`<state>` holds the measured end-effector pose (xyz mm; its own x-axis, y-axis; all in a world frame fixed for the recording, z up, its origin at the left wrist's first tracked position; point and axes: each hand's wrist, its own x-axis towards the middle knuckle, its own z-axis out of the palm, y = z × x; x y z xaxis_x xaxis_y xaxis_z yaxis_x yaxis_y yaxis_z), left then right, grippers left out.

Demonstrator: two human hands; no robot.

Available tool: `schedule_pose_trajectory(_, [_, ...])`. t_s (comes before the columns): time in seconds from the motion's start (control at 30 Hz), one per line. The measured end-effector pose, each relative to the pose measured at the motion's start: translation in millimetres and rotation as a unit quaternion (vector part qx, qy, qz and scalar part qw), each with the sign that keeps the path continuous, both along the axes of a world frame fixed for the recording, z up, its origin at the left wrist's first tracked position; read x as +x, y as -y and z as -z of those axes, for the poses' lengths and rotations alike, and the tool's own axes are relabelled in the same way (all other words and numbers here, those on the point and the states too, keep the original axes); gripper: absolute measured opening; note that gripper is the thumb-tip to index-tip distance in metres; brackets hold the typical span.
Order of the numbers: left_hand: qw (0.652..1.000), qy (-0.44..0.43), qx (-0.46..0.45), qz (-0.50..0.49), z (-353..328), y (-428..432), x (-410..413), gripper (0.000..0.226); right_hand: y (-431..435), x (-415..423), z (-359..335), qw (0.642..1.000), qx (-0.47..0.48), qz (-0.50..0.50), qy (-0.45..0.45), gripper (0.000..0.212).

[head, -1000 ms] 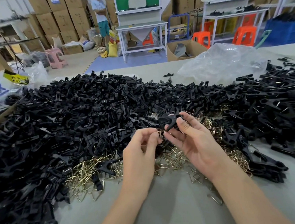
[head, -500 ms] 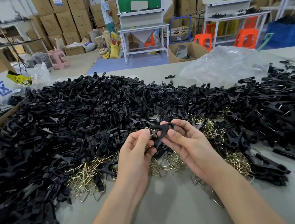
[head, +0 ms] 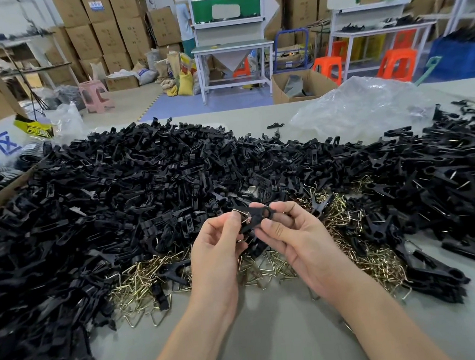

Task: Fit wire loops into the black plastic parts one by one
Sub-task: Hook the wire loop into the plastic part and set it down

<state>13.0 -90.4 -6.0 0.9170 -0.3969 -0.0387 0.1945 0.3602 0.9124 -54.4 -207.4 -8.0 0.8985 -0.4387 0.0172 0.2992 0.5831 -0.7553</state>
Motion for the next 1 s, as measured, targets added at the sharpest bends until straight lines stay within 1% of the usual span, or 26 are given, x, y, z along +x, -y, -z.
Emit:
schedule_pose_trajectory(0.1, [1.000,0.018,0.020,-0.007,1,0,-1,0.010,-1,1,3,0.999,-0.033,0.017,-0.007,0.035])
schedule_pose_trajectory(0.17, [0.999,0.023,0.030,0.003,2,0,-1,0.017,0,1,4,0.998,-0.059,0.035,-0.007,0.035])
schedule_pose_trajectory(0.23, [0.999,0.006,0.009,0.053,2,1,1,0.023,2,-1,4,0.995,-0.087,0.045,-0.002,0.035])
schedule_pose_trajectory(0.33, [0.988,-0.065,-0.030,0.135,-2,3,0,0.010,7,-3,3,0.993,-0.110,0.046,-0.003,0.032])
schedule_pose_trajectory(0.4, [0.980,-0.086,-0.040,0.175,-1,4,1,0.022,10,-5,3,0.991,-0.129,0.041,-0.009,0.027])
schedule_pose_trajectory(0.43, [0.976,-0.083,-0.043,0.197,-1,4,1,0.026,11,-6,2,0.989,-0.143,0.034,-0.009,0.027])
schedule_pose_trajectory(0.5, [0.966,-0.062,-0.056,0.243,-1,2,0,0.028,11,-9,-2,0.985,-0.170,0.021,-0.008,0.033])
schedule_pose_trajectory(0.6, [0.960,-0.047,-0.073,0.266,-2,-1,-2,0.038,11,-11,-5,0.983,-0.183,0.009,-0.005,0.052])
schedule_pose_trajectory(0.67, [0.958,-0.050,-0.085,0.270,-3,-1,-3,0.045,12,-11,-5,0.984,-0.180,-0.003,-0.002,0.053])
schedule_pose_trajectory(0.7, [0.957,-0.050,-0.089,0.273,-2,-2,-3,0.048,12,-12,-4,0.984,-0.177,-0.007,0.001,0.053])
schedule_pose_trajectory(0.83, [0.952,-0.050,-0.097,0.287,-2,-2,-3,0.046,13,-12,-4,0.988,-0.150,-0.023,0.007,0.050])
schedule_pose_trajectory(0.93, [0.948,-0.062,-0.111,0.294,-3,-4,-3,0.052,15,-12,-5,0.989,-0.143,-0.029,0.013,0.036])
schedule_pose_trajectory(1.0, [0.945,-0.059,-0.111,0.303,-2,-6,-3,0.045,16,-13,-5,0.986,-0.162,-0.023,0.000,0.028])
